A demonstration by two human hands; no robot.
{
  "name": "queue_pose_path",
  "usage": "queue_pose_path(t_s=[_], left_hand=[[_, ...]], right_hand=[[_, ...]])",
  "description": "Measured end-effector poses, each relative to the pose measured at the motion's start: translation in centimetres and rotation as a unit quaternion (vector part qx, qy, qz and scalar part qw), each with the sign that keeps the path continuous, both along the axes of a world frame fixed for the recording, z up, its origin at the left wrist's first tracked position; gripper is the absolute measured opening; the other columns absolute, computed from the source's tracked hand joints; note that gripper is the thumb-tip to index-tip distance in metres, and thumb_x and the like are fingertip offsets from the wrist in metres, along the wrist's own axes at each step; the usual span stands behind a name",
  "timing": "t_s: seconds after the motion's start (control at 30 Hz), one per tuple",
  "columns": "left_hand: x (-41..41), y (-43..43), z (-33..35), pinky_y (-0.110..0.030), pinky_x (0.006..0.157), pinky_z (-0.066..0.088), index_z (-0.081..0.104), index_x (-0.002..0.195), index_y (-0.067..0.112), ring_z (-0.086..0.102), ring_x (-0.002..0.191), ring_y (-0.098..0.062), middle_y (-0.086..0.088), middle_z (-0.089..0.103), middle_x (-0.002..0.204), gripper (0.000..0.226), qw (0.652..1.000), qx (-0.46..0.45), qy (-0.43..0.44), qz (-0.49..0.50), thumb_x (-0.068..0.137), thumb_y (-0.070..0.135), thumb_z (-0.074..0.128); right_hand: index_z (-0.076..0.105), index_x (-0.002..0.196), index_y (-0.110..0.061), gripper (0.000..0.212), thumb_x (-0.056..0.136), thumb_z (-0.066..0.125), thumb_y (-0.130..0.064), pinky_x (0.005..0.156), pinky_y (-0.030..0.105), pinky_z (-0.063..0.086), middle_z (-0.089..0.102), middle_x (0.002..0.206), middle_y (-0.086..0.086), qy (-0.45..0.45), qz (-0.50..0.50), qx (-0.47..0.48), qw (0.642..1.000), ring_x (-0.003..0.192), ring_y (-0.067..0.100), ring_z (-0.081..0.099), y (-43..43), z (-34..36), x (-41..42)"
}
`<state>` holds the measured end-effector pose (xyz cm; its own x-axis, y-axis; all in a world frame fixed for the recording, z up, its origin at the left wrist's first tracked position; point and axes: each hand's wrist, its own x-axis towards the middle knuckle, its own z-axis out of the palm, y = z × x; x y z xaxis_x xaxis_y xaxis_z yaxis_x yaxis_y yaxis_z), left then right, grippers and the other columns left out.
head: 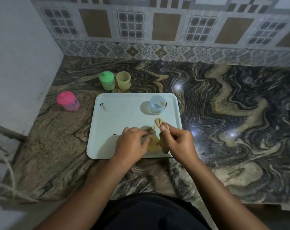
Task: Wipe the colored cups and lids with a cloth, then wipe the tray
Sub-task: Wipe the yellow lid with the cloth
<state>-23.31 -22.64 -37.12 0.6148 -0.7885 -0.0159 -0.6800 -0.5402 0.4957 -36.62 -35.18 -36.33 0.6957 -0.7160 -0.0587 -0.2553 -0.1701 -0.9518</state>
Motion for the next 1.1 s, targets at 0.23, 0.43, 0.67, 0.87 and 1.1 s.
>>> queue_pose_path(t_s=[0.23, 0.43, 0.67, 0.87, 1.1], left_hand=[[-2.3, -1.0, -1.1, -0.037, 0.079, 0.053, 0.07, 0.107, 0.03, 0.054, 0.105, -0.022, 0.006, 0.066, 0.106, 0.026, 0.996, 0.078, -0.03, 0.012, 0.087, 0.044, 0.06], [-3.2, -1.5, -1.9, -0.037, 0.078, 0.051, 0.071, 0.103, 0.028, 0.055, 0.103, -0.021, 0.007, 0.067, 0.102, 0.026, 0.995, 0.081, -0.054, 0.014, 0.087, 0.045, 0.059], [-3.0, -2.0, -2.0, -0.037, 0.069, 0.053, 0.073, 0.092, 0.026, 0.056, 0.093, -0.021, 0.008, 0.068, 0.092, 0.025, 0.998, 0.018, -0.047, 0.04, 0.081, 0.044, 0.06], [-2.0, -1.7, 0.2, -0.026, 0.078, 0.051, 0.076, 0.089, 0.025, 0.06, 0.091, -0.012, 0.01, 0.068, 0.095, 0.013, 0.986, -0.134, 0.018, 0.098, 0.079, 0.033, 0.074], [-1.2, -1.1, 5.4, -0.032, 0.068, 0.062, 0.077, 0.094, 0.024, 0.075, 0.084, -0.013, 0.001, 0.077, 0.102, 0.017, 0.843, -0.265, 0.413, 0.222, 0.086, 0.009, 0.074]], right_hand=[[0.079, 0.096, -0.016, 0.02, 0.1, 0.063, -0.028, 0.061, 0.015, 0.044, 0.061, 0.062, -0.031, 0.05, -0.012, -0.045, 0.998, 0.061, -0.011, 0.057, 0.3, -0.9, -1.6], [0.079, 0.103, -0.014, 0.019, 0.1, 0.064, -0.024, 0.066, 0.023, 0.052, 0.078, 0.086, -0.008, 0.041, -0.012, -0.039, 0.998, 0.074, -0.009, 0.064, 0.0, -1.1, -2.3], [0.075, 0.104, -0.011, 0.024, 0.099, 0.064, -0.032, 0.084, 0.046, 0.056, 0.074, 0.107, 0.003, 0.058, -0.028, -0.003, 0.998, 0.105, 0.019, 0.069, -0.3, -2.2, -2.5], [0.074, 0.086, 0.009, 0.047, 0.102, 0.06, -0.034, 0.085, 0.041, 0.061, 0.073, 0.092, 0.031, -0.03, -0.037, 0.116, 0.992, 0.098, 0.036, 0.073, 0.2, -0.2, -1.5], [0.079, 0.085, -0.005, 0.039, 0.101, 0.058, -0.033, 0.063, 0.069, 0.054, 0.07, 0.074, 0.034, -0.106, -0.034, 0.191, 0.975, 0.06, 0.051, 0.066, 0.8, 4.8, 0.5]])
